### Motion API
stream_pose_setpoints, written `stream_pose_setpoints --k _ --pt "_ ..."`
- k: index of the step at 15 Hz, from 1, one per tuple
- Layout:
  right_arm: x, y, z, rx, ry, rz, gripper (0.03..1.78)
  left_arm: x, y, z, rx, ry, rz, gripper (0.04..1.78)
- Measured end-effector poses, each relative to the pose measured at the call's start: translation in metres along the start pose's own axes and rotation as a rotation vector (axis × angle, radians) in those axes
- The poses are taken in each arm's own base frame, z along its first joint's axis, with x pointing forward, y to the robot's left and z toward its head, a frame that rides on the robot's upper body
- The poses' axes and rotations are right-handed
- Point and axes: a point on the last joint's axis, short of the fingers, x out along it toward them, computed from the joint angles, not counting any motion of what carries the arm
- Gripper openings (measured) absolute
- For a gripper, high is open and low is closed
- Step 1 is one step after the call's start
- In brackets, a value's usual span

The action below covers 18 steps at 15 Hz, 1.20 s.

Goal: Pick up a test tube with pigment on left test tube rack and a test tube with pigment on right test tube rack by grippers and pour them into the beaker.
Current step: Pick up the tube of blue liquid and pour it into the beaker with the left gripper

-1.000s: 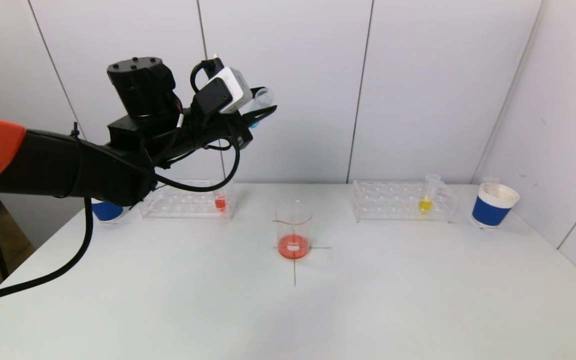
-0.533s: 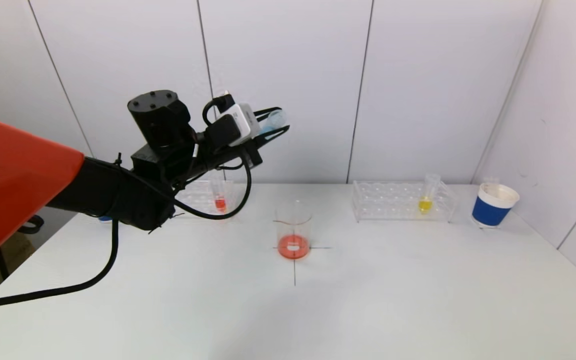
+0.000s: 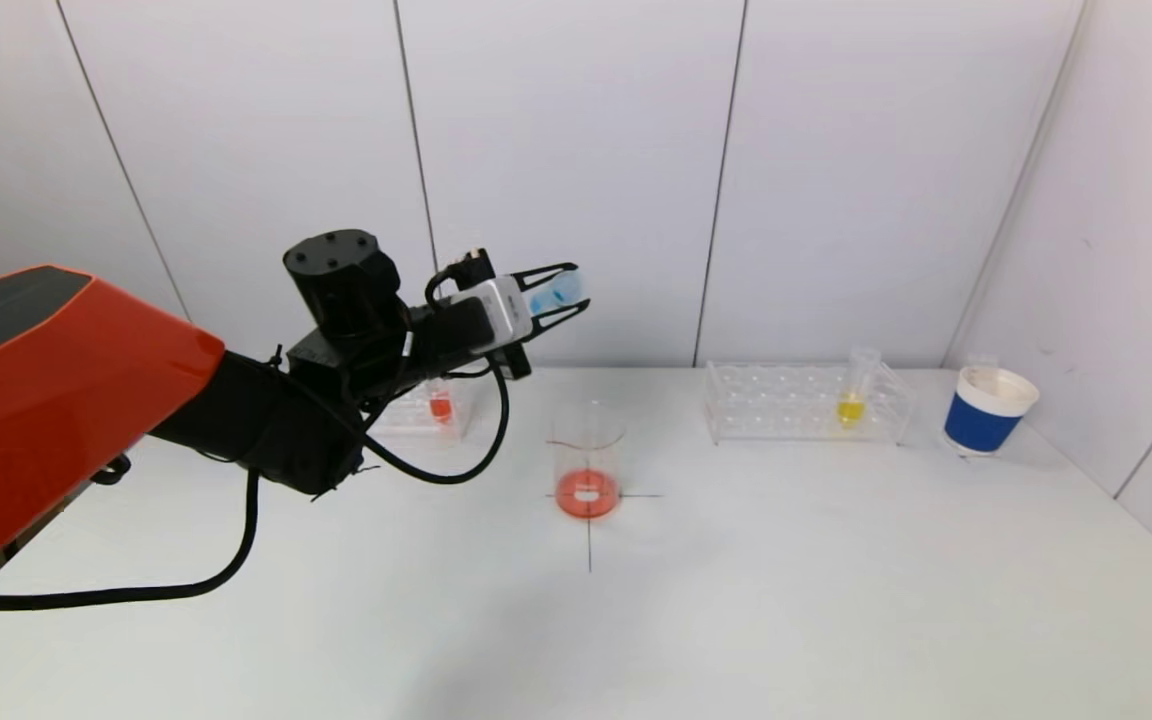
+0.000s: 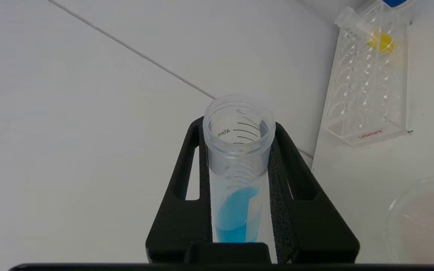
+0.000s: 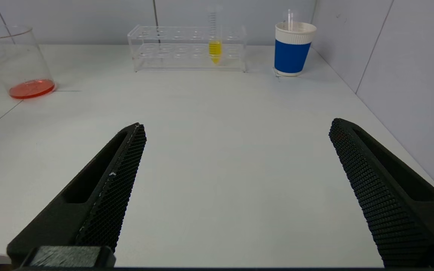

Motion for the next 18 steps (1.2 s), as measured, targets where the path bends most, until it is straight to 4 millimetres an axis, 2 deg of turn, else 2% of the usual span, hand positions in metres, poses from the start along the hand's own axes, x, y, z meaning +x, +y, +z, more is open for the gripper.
stream_pose_setpoints --k 18 --pt "0.000 0.000 0.000 0.000 0.000 0.000 1.77 -0.006 -0.026 -0.013 0.145 -0.033 -0.010 0.45"
